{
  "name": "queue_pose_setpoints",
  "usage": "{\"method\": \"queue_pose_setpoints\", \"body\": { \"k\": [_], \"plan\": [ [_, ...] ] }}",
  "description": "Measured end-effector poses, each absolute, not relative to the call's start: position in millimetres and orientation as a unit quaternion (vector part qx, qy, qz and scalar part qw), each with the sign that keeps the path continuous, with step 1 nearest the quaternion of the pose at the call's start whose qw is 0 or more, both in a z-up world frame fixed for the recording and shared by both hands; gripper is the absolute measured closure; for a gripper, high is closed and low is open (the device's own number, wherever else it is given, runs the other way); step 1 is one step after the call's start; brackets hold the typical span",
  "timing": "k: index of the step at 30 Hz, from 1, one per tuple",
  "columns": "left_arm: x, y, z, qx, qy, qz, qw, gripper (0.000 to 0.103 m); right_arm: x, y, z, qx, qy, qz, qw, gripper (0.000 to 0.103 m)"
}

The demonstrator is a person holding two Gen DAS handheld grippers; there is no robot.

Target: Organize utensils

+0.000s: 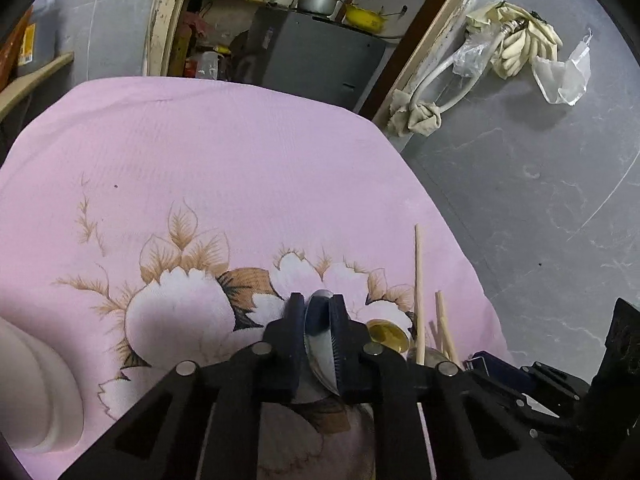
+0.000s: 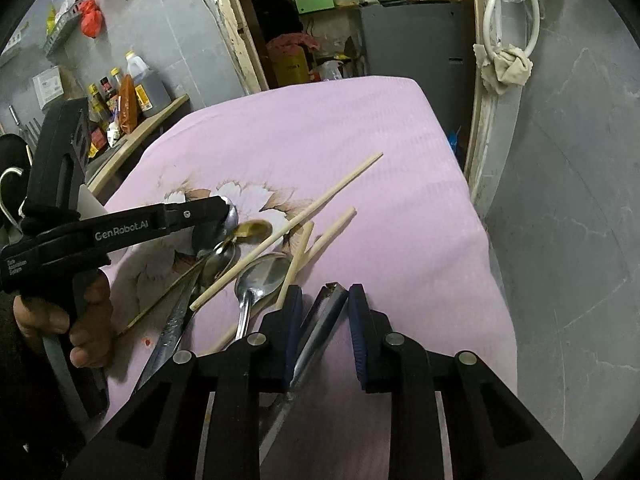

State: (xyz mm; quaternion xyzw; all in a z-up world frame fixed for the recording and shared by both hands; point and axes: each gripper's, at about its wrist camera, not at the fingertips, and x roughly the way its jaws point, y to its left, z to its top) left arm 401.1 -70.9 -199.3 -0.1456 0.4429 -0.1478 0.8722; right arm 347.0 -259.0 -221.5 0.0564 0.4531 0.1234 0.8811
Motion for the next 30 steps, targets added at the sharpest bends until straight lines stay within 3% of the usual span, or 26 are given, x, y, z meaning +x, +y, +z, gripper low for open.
{"method": "queue_pose_setpoints", "body": {
  "k": [4,7,18,30],
  "plan": [
    [395,-72,-196,-0.134,0.442,-0.149,0.874,0.097,346,-260,-217,0.065,0.457,0.116,0.879,0.084],
    [388,-73,-187,-0.126,0.436,-0.15,0.878,0.1,341,-261,-210,0.075,0.451,0.109,0.883,0.092],
    [331,-75,-125,-0.05,0.368,-0.122,0.92,0.101,301,-257,-154,0.085,0.401,0.074,0.909,0.094],
    [280,-24,-41,-0.052,0.275,-0.086,0.956,0.101,246,-237,-70,0.081,0.313,0.048,0.945,0.096]
  ]
}}
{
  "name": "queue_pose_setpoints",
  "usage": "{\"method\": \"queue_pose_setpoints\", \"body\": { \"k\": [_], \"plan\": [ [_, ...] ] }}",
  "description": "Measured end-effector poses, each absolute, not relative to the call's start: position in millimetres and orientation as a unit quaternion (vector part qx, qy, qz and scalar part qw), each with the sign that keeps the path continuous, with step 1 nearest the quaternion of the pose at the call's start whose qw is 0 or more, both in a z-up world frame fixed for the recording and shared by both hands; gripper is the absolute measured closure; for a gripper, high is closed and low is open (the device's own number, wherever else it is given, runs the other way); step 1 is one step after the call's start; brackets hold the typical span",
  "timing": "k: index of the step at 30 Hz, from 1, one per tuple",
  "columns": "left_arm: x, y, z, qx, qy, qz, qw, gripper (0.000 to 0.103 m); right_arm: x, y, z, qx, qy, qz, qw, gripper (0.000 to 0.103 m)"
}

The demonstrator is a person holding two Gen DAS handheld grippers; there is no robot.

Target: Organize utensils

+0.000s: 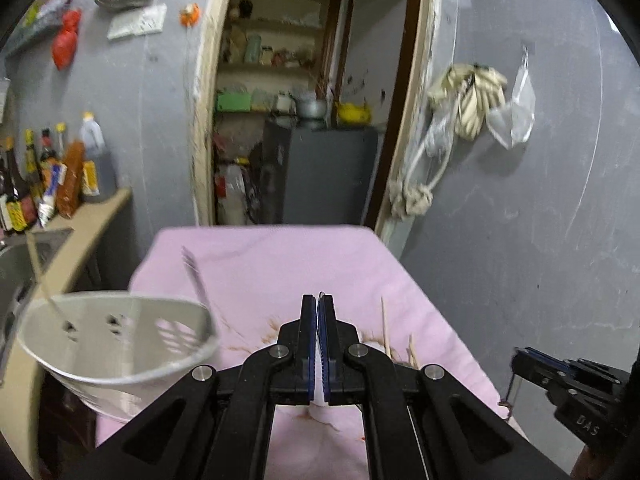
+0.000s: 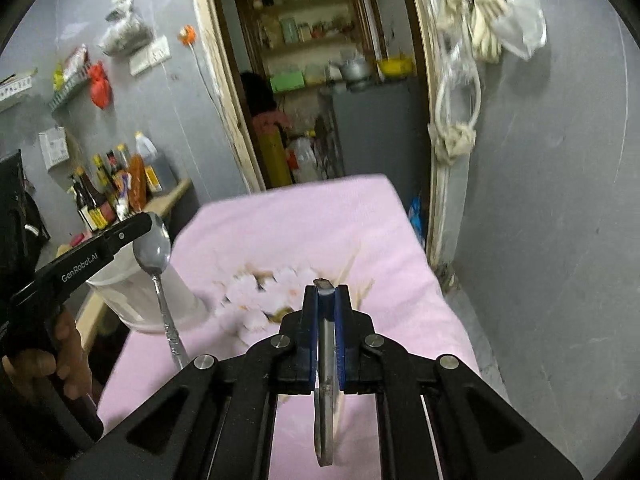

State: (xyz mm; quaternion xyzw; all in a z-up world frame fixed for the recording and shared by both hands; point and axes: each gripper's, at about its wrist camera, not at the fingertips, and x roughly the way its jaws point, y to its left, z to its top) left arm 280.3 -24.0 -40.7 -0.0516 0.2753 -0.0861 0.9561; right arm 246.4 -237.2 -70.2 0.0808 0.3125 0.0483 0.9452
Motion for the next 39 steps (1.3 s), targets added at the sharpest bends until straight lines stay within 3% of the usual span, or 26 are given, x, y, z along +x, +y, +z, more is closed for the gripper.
{"method": "queue_pose_setpoints", "body": {
  "k": [13,18,27,39],
  "plan": [
    [249,86,41,-0.07,0.178,0.007,0.981,0.101,274,-149,37,0.086,0.15,0.162,0.971,0.096],
    [238,136,61,-0.067,0.142,0.073,0.985,0.101,296,-97,51,0.097,0.118,0.212,0.965,0.096],
    [252,186,57,-0.027,0.12,0.184,0.975,0.101,335,-27,14,0.073,0.154,0.228,0.959,0.096],
    [284,168,13,0.014,0.134,0.196,0.971,0.1,360,-11,-37,0.055,0.216,0.22,0.95,0.096]
  ]
}}
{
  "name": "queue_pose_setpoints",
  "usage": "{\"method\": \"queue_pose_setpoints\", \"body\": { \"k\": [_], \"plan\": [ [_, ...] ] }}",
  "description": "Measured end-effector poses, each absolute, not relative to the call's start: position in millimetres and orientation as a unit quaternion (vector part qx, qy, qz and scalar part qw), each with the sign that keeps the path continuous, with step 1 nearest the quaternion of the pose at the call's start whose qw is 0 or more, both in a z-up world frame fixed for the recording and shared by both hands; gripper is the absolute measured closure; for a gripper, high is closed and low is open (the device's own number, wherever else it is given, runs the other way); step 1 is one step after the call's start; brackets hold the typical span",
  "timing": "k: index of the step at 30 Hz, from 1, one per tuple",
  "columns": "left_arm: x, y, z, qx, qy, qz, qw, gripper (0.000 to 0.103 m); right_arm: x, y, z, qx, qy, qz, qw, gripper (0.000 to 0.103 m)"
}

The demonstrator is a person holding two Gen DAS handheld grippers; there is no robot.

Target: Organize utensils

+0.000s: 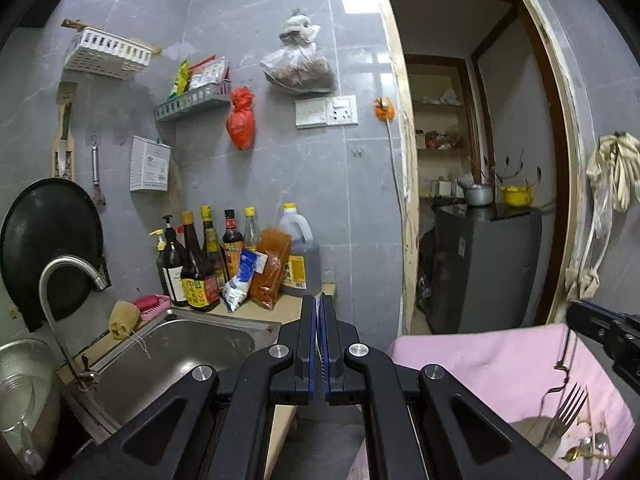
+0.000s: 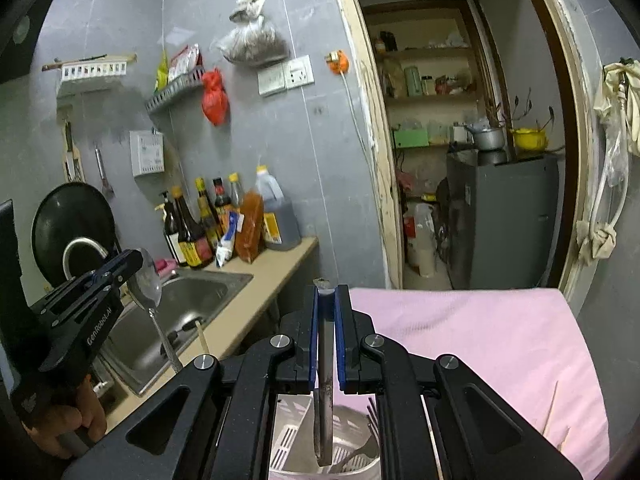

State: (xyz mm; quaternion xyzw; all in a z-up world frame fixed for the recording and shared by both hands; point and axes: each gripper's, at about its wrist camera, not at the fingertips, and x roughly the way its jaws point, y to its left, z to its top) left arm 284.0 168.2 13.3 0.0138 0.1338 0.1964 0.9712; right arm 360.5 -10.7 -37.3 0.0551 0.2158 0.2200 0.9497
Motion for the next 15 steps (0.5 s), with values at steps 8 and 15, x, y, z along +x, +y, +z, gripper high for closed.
{"method": "queue_pose_setpoints", "body": {
  "k": [8,15],
  "plan": [
    [285,154,-9,0.036,0.159,0.172,0.972,0.1,359,-13,-48,0.058,0.24,0.227,0.942,0.096],
    [277,160,-17,-0.032,0.212,0.101,0.972,0.097,344,-23,-43,0.063,0.242,0.235,0.939,0.078]
  ]
}}
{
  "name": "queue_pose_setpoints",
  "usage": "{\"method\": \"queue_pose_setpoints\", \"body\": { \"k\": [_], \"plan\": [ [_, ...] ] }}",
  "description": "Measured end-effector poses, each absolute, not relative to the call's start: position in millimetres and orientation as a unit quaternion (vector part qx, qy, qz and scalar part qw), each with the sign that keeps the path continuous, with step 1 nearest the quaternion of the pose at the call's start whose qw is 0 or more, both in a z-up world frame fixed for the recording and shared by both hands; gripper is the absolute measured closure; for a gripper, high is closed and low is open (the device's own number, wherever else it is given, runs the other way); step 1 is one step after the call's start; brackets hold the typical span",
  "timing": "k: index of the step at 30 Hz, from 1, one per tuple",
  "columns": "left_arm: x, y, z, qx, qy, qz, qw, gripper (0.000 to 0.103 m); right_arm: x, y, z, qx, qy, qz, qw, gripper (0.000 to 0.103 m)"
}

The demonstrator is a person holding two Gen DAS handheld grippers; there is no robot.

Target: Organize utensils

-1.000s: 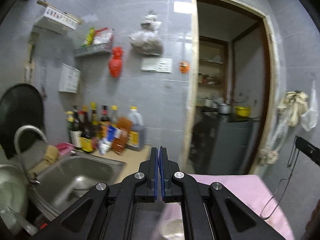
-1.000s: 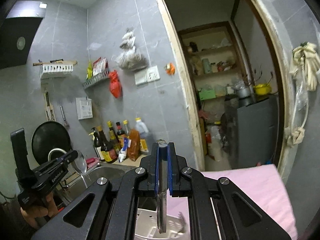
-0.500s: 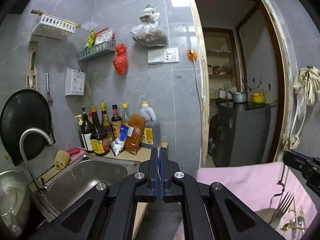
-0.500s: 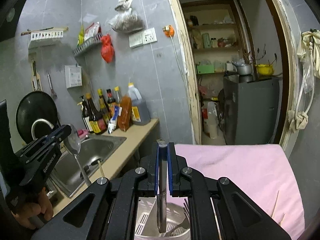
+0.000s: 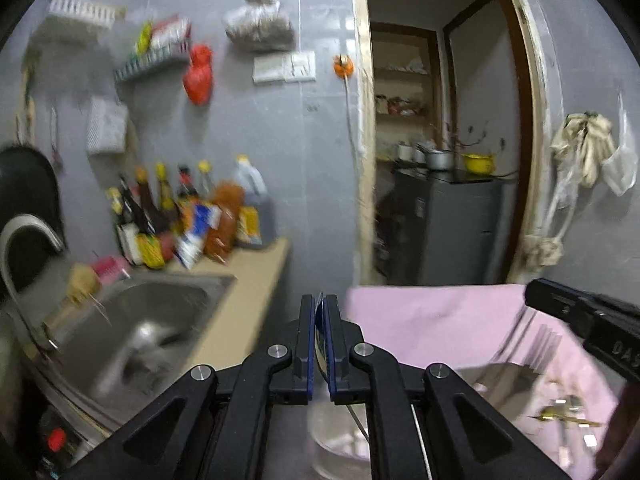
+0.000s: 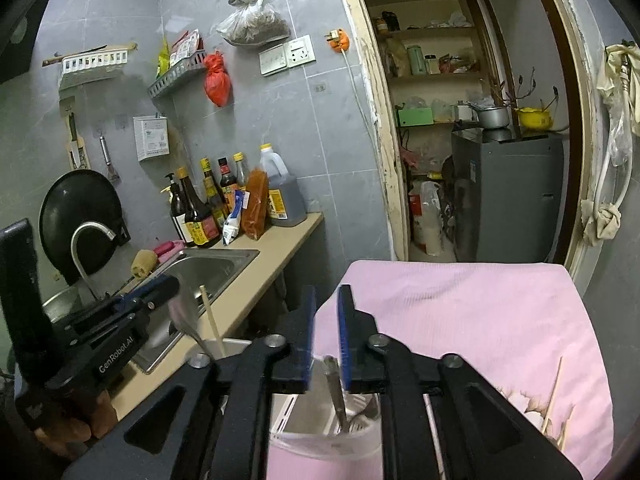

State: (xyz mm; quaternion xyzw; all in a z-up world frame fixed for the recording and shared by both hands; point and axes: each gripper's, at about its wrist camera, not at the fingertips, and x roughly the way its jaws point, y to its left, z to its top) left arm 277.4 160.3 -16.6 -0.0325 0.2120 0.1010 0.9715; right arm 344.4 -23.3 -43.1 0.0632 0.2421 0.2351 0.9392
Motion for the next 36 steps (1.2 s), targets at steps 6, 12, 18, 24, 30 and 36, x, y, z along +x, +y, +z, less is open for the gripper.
{"method": "queue_pose_setpoints", "body": {
  "k": [6,12,18,24,30,36],
  "plan": [
    [269,168,-14,-0.101,0.231,0.051,0.966,0.084,326,-48,-18,0.072,0.209,0.216,0.951,0.066],
    [261,155,6,-0.117,0.201,0.02,0.972,0.056,310,-83,11,0.076,0.17,0.182,0.966,0.048],
    [258,125,29,-0.112,0.176,-0.01,0.978,0.036,290,-132,37,0.073,0.129,0.134,0.98,0.024],
    [253,86,42,-0.116,0.152,-0.03,0.981,0.013,275,-180,51,0.061,0.107,0.091,0.988,0.007],
    [250,44,48,-0.104,0.132,-0.037,0.985,0.003,267,-229,48,0.054,0.116,0.045,0.991,0.003],
    [250,-2,40,-0.082,0.137,-0.054,0.986,0.002,266,-274,32,0.053,0.142,0.023,0.988,0.002]
  ]
}}
